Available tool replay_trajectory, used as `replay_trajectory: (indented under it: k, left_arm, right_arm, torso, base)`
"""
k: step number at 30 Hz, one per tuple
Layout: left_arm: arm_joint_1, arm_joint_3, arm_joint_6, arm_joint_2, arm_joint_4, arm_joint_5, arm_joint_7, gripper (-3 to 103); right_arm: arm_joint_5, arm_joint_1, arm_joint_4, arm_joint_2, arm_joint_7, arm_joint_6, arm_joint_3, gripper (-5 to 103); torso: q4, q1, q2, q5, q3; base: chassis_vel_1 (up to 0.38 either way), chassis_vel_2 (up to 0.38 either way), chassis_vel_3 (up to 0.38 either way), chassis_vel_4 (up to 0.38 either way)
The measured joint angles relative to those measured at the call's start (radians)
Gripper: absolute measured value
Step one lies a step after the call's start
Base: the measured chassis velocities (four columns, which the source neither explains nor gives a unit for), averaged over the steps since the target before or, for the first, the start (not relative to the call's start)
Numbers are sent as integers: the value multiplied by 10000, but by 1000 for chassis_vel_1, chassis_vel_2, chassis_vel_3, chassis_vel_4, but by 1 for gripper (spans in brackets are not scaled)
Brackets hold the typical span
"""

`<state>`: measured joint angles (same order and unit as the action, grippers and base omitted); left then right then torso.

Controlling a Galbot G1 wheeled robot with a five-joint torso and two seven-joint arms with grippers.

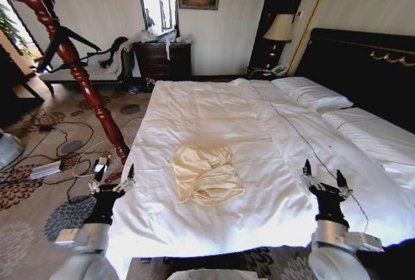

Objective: Pick up the clothes from the bed and hang them on the clothes hanger.

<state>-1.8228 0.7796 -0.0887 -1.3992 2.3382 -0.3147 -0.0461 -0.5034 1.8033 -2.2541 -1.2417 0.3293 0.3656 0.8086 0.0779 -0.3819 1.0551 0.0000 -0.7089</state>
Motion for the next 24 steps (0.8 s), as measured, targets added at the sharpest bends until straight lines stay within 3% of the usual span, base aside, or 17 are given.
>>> replay_trajectory:
  k: [21, 24]
  left_arm:
    - [-187, -65, -587, 623, -121, 70, -970, 100]
    - [-175, -108, -815, 1009, -430, 520, -1368, 100]
  right_arm:
    - [23, -348, 255, -134, 396, -53, -103, 100]
    - [48, -373, 291, -145, 397, -53, -123, 100]
  torso:
    - [0, 0, 0, 0, 1]
    - [-1, 1, 1, 0, 1]
  base:
    - [0, 0, 0, 0]
    - [0, 0, 0, 0]
